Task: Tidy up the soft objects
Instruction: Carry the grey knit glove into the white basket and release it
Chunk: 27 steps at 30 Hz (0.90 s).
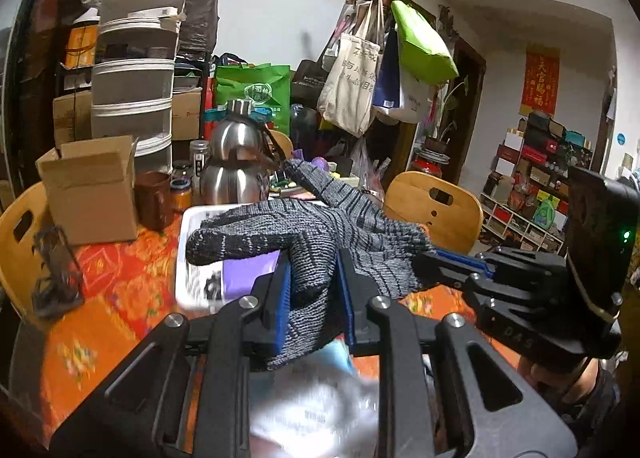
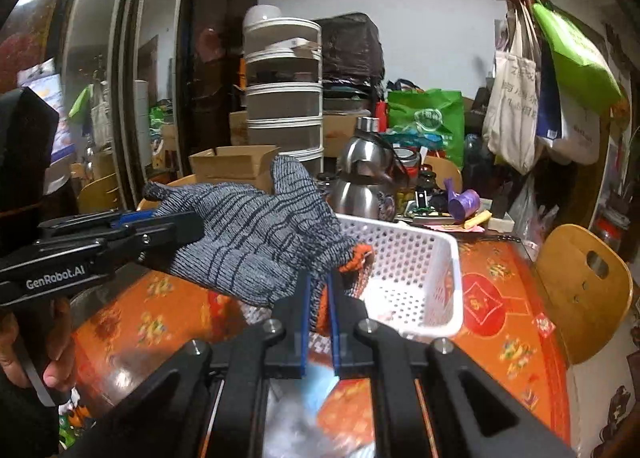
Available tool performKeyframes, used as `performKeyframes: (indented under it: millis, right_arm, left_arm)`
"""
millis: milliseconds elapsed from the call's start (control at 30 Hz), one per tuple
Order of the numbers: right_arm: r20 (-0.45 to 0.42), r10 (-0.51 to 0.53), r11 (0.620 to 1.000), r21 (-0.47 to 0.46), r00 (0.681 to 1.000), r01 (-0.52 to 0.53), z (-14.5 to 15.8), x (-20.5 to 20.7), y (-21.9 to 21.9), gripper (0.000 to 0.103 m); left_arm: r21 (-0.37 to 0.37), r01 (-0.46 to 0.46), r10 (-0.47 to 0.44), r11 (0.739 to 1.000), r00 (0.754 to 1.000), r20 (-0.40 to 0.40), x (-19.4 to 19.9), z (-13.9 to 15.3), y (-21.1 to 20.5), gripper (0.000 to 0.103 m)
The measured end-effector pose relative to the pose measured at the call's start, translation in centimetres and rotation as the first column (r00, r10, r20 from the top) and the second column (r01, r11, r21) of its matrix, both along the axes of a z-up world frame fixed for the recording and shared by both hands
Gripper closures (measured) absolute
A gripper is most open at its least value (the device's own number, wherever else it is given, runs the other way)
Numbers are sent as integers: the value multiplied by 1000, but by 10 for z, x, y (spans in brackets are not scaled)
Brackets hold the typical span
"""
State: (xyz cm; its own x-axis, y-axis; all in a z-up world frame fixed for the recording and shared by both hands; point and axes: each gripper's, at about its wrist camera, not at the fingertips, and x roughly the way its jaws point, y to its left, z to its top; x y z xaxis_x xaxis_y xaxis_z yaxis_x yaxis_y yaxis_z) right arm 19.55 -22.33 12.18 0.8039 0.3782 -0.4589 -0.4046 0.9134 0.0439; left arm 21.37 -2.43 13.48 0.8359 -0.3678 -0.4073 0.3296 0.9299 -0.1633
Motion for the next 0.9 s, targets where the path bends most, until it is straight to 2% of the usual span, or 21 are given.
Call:
performKeyframes:
  millis: [133, 367, 567, 833, 867, 900]
  right_arm:
    - [-19, -25, 1000, -13, 1000, 25, 10, 41, -5, 97]
    - [-72, -55, 996, -71, 996, 50, -9, 107, -8, 97]
    - [-113, -69, 991, -124, 991, 55, -43, 131, -5, 97]
    - [-121, -57, 992, -122, 991, 42, -69, 141, -3, 96]
    - [-134, -64, 990, -133, 989, 46, -72, 143, -2, 96]
    - [-147, -72, 989, -137, 986, 52, -75, 144, -1, 91]
  left_arm:
    - [24, -9, 10, 1000, 999, -51, 50, 15, -11, 84]
    - [68, -50, 61, 996, 984, -169, 139, -11, -26, 84]
    - [89, -71, 88, 994, 972, -217, 171, -44, -34, 84]
    - [85, -104, 122, 991, 960, -253, 188, -78, -27, 83]
    - [91, -109, 128, 990, 959, -253, 189, -80, -27, 77]
    - [103, -117, 140, 988, 958, -251, 189, -81, -27, 57]
